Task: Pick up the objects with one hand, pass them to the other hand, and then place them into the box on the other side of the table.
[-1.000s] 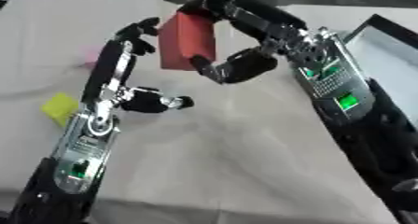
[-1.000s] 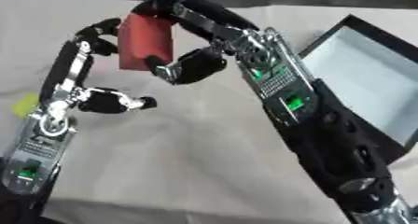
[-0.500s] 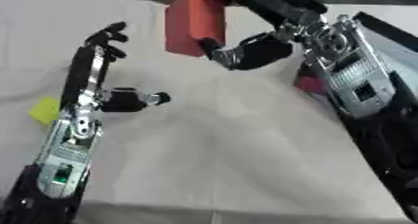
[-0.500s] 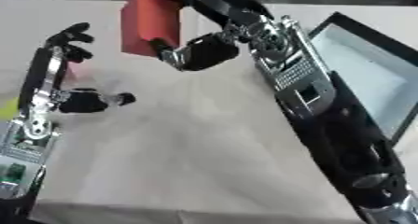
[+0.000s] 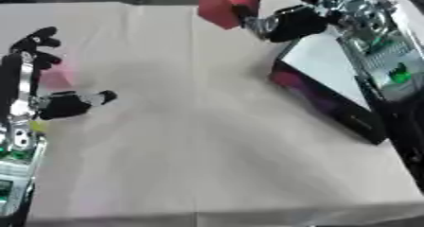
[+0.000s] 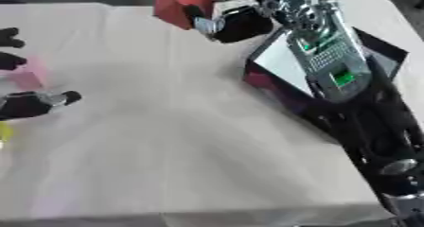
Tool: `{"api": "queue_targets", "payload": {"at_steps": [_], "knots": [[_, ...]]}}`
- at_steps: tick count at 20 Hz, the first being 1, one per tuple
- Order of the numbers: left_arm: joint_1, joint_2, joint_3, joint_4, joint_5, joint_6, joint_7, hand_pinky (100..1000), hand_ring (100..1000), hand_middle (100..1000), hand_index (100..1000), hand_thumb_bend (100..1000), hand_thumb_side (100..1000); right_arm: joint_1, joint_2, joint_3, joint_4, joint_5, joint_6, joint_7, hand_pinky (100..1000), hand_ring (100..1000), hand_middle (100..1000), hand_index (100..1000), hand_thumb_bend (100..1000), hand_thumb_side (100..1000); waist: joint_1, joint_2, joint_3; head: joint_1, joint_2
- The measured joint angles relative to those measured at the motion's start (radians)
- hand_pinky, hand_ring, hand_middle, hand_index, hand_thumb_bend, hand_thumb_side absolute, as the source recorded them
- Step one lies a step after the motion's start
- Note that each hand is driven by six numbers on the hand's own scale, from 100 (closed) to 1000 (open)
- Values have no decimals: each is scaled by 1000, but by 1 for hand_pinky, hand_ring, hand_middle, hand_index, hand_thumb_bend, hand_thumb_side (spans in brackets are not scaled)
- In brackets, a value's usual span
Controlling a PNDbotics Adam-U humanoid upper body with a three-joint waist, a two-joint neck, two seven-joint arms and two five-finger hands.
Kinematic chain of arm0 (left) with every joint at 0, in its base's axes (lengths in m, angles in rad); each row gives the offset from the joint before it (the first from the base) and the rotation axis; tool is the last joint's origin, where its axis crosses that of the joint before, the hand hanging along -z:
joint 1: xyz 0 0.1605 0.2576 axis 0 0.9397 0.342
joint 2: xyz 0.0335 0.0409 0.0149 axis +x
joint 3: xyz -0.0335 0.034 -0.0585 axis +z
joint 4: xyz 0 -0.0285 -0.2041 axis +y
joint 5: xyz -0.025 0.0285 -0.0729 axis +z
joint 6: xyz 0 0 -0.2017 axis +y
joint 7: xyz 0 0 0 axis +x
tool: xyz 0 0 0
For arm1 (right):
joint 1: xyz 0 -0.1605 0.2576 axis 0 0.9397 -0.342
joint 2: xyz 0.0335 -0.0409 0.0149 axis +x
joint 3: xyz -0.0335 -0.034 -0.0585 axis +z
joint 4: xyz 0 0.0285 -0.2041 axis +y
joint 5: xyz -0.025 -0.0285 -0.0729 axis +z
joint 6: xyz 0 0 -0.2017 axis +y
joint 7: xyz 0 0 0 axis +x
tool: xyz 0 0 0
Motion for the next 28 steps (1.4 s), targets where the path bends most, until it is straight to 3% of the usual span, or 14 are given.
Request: {"api": "queue_targets", "payload": {"at_steps": [5,10,19,28], "knots": [[8,32,32,-23,40,10,41,687,615,704,869,888,103,79,-113,-94,63,-29,14,-66,878,821,367,504,100,102,4,0,5,-12,-12],[9,42,49,-34,68,12,68,689,616,706,869,889,104,112,-177,-151,157,-32,2,-106,877,819,366,503,100,103,9,0,11,-21,-28],[9,52,72,-44,83,14,91,688,616,705,866,887,106,188,-223,-195,299,27,-40,-120,868,821,387,522,100,119,17,0,16,-68,-70],[8,60,75,-44,90,15,99,688,616,705,866,887,106,195,-226,-195,349,69,-79,-100,868,821,387,522,100,119,19,0,17,-82,-72]]}}
